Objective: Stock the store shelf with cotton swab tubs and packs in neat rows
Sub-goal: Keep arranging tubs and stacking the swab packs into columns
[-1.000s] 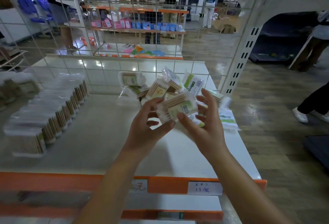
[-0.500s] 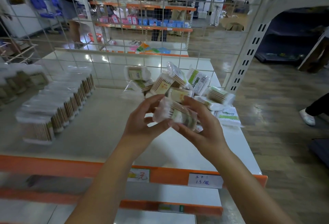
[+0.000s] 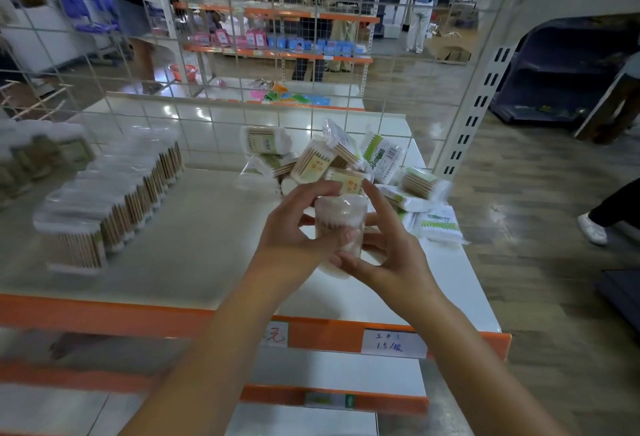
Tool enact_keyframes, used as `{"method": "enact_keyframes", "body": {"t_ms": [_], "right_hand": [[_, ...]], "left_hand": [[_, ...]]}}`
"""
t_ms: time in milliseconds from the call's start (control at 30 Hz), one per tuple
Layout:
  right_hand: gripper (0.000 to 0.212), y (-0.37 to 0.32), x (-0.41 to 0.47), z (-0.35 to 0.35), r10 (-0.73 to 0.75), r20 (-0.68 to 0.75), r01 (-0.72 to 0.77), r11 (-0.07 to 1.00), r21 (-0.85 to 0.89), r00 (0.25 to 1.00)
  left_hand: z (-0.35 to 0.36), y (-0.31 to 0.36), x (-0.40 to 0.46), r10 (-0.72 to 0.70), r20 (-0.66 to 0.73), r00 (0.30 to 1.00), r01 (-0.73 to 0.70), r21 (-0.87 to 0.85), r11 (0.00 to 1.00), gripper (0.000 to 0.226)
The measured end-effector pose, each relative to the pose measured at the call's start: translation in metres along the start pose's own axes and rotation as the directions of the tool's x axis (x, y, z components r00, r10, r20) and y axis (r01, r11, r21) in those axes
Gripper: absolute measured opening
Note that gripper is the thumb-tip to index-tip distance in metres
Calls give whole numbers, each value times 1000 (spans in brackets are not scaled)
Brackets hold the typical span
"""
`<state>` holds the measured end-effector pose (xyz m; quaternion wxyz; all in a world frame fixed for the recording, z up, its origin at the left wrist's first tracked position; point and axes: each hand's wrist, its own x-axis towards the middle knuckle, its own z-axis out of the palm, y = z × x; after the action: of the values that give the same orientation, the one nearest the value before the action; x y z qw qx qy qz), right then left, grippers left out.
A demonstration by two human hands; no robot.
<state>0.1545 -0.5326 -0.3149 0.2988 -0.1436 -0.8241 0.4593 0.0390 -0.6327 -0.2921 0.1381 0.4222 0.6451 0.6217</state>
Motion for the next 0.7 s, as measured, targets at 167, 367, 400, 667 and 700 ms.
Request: {"method": "enact_keyframes", "body": {"t_ms": [167, 367, 400, 667, 700], "right_hand": [[72, -1, -1, 13, -20, -38, 19, 1000, -17, 999], [73, -3, 7, 16, -3, -76, -1, 999, -54, 997], [72, -3, 9, 15, -2, -86, -3, 998, -59, 996], [78, -4, 14, 12, 15, -90, -24, 995, -101, 996], [79, -6, 14, 12, 15, -86, -25, 994, -109, 996]], "left_hand": [[-3, 1, -5, 28, 58, 998, -29, 19, 999, 52], [-23, -4, -3, 62, 74, 995, -69, 102, 992, 52], [-26, -6, -3, 58, 80, 995, -68, 131, 989, 51], [-43, -19, 1, 103, 75, 992, -126, 456, 881, 48], [-43, -19, 1, 110, 75, 991, -132, 469, 873, 48]]}}
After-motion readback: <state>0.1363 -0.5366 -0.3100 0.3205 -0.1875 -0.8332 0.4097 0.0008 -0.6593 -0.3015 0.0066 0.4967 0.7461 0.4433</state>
